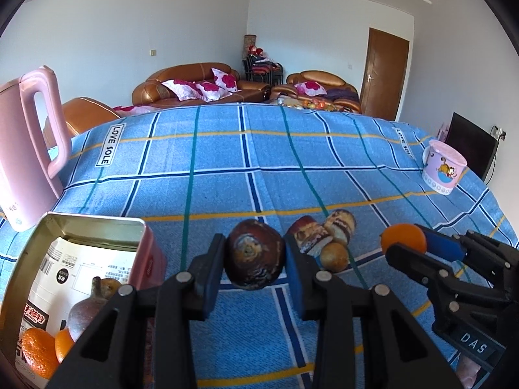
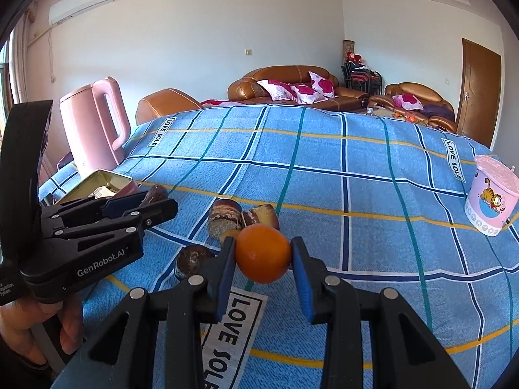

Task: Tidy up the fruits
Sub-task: 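Lift the brown fruit with the left tool while the right tool lifts the orange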

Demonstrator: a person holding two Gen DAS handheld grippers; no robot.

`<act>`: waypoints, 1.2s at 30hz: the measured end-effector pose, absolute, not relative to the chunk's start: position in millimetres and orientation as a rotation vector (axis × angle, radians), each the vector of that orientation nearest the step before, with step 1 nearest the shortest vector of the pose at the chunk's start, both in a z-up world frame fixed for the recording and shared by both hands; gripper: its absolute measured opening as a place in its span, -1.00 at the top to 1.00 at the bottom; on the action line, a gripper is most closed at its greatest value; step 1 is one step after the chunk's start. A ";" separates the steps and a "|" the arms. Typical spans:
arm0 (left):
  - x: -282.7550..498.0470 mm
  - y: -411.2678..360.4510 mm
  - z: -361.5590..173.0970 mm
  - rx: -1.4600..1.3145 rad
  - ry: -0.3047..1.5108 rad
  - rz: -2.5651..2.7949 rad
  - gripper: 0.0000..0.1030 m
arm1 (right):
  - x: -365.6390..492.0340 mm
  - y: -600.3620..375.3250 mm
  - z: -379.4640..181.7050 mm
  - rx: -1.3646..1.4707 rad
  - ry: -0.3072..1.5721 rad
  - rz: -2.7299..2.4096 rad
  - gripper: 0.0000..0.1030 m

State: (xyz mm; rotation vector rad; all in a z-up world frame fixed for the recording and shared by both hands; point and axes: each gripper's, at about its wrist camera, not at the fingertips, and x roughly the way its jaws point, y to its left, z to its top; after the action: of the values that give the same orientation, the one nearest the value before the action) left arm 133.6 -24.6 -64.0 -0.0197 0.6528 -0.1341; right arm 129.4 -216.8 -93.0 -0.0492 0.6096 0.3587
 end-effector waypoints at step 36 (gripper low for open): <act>102.2 -22.8 -47.9 -0.002 0.470 -0.075 0.28 | 103.8 -223.8 -78.4 -0.038 0.450 0.375 0.30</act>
State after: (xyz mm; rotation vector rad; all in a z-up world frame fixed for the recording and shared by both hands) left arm 102.2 -22.8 -47.9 -0.0015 0.4697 -0.0752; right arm 103.8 -223.8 -78.4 -0.0376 0.4496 0.3747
